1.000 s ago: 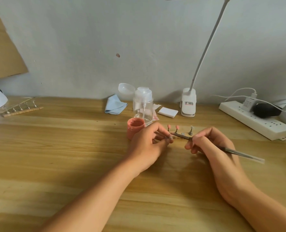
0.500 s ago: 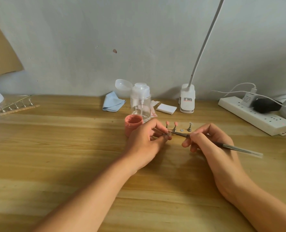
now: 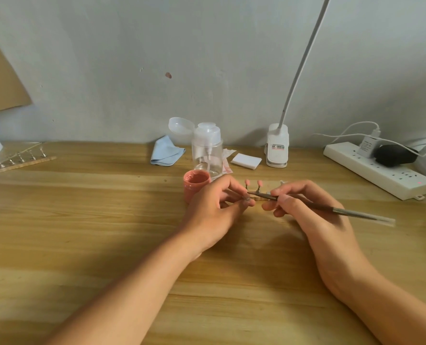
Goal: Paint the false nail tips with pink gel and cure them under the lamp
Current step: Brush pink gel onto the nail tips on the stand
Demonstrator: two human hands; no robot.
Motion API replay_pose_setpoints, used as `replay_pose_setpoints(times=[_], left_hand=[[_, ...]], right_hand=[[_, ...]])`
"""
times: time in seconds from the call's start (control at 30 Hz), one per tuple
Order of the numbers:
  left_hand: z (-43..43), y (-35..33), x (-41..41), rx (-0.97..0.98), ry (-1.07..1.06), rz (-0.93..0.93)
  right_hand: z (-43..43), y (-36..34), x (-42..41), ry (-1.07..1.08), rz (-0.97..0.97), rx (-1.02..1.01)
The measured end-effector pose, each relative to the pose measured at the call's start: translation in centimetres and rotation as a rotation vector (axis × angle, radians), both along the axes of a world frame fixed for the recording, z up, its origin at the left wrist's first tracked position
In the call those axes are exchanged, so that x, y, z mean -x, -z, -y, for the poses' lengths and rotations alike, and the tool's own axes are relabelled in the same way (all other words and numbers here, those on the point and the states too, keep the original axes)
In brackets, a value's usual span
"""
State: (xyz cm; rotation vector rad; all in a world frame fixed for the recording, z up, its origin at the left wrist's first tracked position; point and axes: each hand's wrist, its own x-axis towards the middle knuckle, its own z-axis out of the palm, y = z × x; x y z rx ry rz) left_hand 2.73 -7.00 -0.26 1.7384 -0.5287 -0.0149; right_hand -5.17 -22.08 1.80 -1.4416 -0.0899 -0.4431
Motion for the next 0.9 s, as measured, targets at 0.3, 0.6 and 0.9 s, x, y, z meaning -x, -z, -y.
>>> replay_pose_setpoints(times=[0.3, 0.6, 0.9], left_hand=[[-0.07, 0.03, -0.03, 0.001, 0.009, 0.010], [0.00, 0.01, 0.06, 0.015, 0.014, 0.002], [-0.04, -0.07, 0.03, 0.016, 0.014, -0.011]], right_hand=[[-0.12, 0.05, -0.11, 0.009, -0.029, 0.026], [0.07, 0.17, -0.32, 0.062, -0.060, 0.031], [0.17, 0.12, -0.22, 0.084, -0.054, 0.023]])
